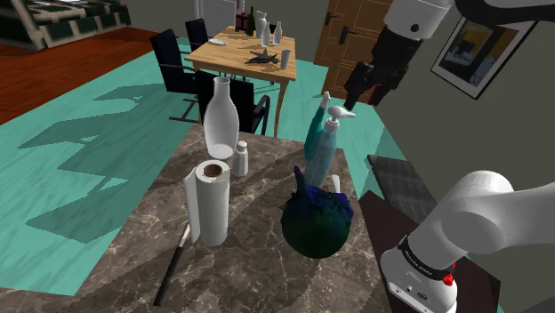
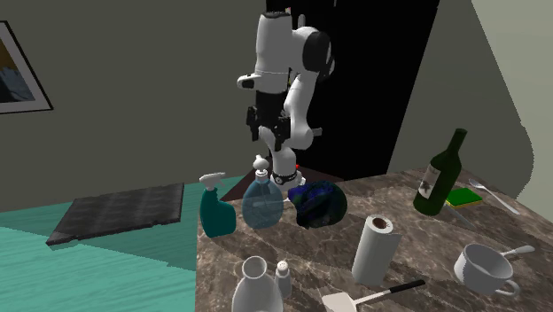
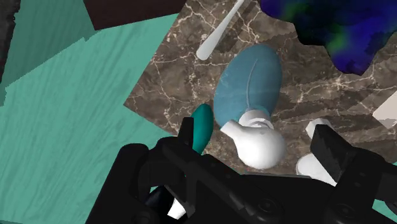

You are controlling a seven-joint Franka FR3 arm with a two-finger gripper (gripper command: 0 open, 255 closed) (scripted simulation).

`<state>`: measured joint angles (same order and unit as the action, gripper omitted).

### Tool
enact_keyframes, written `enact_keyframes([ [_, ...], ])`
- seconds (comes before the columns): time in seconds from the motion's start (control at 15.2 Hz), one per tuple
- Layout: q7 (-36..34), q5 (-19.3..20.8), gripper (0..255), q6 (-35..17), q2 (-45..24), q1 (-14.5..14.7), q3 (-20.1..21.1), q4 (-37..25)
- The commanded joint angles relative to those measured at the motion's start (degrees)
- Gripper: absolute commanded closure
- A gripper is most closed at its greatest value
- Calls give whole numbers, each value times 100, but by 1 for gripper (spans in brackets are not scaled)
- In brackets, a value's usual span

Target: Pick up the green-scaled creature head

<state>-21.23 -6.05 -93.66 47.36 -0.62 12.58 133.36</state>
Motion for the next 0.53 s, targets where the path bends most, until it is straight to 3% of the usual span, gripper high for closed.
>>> enact_keyframes([
  [0.0,-563,-135,0,-12,-89,-23,415,70],
  [0.46,-2381,-475,0,2,-930,-244,1759,-237],
])
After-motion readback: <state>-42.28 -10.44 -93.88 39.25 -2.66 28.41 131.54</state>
